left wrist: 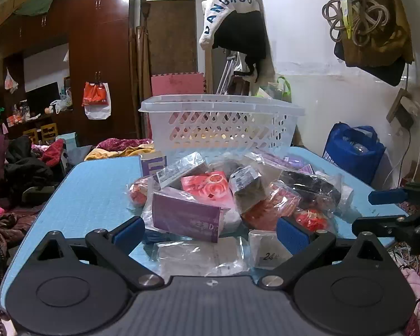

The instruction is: Organize objects

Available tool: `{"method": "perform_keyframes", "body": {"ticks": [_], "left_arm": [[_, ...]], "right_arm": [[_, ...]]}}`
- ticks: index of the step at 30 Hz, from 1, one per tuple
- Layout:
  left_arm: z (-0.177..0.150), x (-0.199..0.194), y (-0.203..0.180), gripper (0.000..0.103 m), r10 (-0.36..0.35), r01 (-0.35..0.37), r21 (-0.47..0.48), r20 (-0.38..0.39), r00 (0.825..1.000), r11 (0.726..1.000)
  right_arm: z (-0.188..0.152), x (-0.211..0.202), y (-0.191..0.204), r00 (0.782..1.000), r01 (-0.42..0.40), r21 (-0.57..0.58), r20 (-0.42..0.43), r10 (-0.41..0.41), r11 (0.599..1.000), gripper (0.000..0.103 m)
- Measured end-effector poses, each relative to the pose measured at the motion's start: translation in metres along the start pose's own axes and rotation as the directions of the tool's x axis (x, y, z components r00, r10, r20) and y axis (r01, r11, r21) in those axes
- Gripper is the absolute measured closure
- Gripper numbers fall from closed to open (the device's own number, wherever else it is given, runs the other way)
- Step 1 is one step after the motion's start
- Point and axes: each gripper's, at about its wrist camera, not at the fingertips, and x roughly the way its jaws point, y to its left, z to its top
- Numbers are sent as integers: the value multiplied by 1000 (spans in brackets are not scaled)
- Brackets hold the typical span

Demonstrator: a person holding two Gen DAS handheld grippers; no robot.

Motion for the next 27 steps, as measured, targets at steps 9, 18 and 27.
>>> {"method": "perform_keyframes", "body": {"ticks": [9,18,27], "left_arm": [[0,2,2,2,-1,1,-11,-11,1000,1000],[0,4,3,2,0,0,-16,-18,1000,1000],[0,4,4,2,-2,2,-18,-17,1000,1000]], "right_arm": [[0,1,1,1000,12,-9,2,-12,1000,0],[-1,2,0,1000,18,-12,2,-18,1000,0],[-2,2,1,1000,17,-15,1,-17,1000,0]]}}
